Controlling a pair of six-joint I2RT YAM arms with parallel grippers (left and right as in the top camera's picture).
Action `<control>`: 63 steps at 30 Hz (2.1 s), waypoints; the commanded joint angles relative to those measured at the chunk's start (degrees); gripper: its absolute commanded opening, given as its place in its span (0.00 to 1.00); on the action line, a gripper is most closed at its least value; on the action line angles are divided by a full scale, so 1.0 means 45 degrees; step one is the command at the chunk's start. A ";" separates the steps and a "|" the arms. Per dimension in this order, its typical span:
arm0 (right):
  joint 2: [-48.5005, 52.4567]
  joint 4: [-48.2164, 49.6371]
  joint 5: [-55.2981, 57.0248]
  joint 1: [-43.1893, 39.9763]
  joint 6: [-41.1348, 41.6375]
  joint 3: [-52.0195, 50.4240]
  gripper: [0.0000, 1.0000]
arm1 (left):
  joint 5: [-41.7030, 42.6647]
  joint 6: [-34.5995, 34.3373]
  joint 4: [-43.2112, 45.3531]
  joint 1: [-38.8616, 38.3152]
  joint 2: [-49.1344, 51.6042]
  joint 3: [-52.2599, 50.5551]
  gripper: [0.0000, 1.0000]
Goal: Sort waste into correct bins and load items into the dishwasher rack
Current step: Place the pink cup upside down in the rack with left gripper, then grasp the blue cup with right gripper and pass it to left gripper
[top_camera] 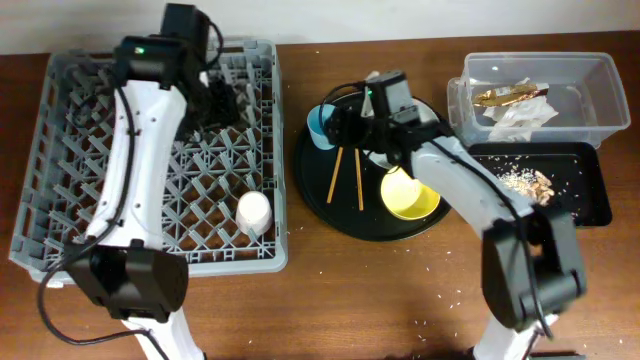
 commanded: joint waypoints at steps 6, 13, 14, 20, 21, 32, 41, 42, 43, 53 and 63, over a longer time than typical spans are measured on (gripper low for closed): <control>0.1719 0.0952 0.0646 -0.0010 0.0835 0.0015 0.61 | -0.0039 -0.0146 0.0121 0.0306 -0.0068 0.0204 0.76; 0.1593 0.0937 -0.1753 -0.0831 0.0826 0.0019 0.04 | 0.0015 -0.0151 0.0121 0.0306 -0.0068 0.0204 0.75; 0.1506 0.0937 -0.2414 -0.1073 0.0821 0.0015 0.04 | 0.0073 -0.0146 0.0117 0.0306 -0.0068 0.0204 0.75; -0.0243 0.0646 -0.8514 -0.2832 -0.0131 0.0015 0.04 | 0.4435 0.2001 0.0146 0.0476 -0.0068 0.0204 0.76; -0.0573 0.0306 -0.9228 -0.3031 -0.0204 0.0015 0.04 | 0.5649 0.2628 0.0180 0.0529 -0.0068 0.0204 0.77; -0.1457 -0.0991 -1.5378 -0.3415 -0.2142 0.0010 0.04 | 1.6966 1.1196 -0.1423 0.1049 -0.0068 -0.1894 0.99; -0.1457 0.0117 -1.4110 -0.2293 -0.1297 0.0015 0.04 | 1.9433 1.1851 -0.0646 0.1049 -0.0068 -0.4109 0.94; -0.1457 0.1112 -1.4061 -0.2118 -0.0515 0.0015 0.04 | 1.9385 1.1851 -0.0646 0.1049 -0.0068 -0.4109 0.94; -0.1457 0.1987 -1.4003 -0.1982 0.0155 0.0015 0.04 | 1.9307 1.1851 -0.0646 0.1049 -0.0068 -0.4109 0.94; -0.1457 0.5217 -1.3532 -0.1307 0.2594 0.0015 0.04 | 1.8778 1.1851 -0.0398 0.1049 -0.0068 -0.4109 0.91; -0.1452 0.3502 -1.2672 -0.0544 0.1564 -0.0010 0.04 | 1.9501 1.1851 -0.0311 0.1107 -0.0068 -0.4109 0.79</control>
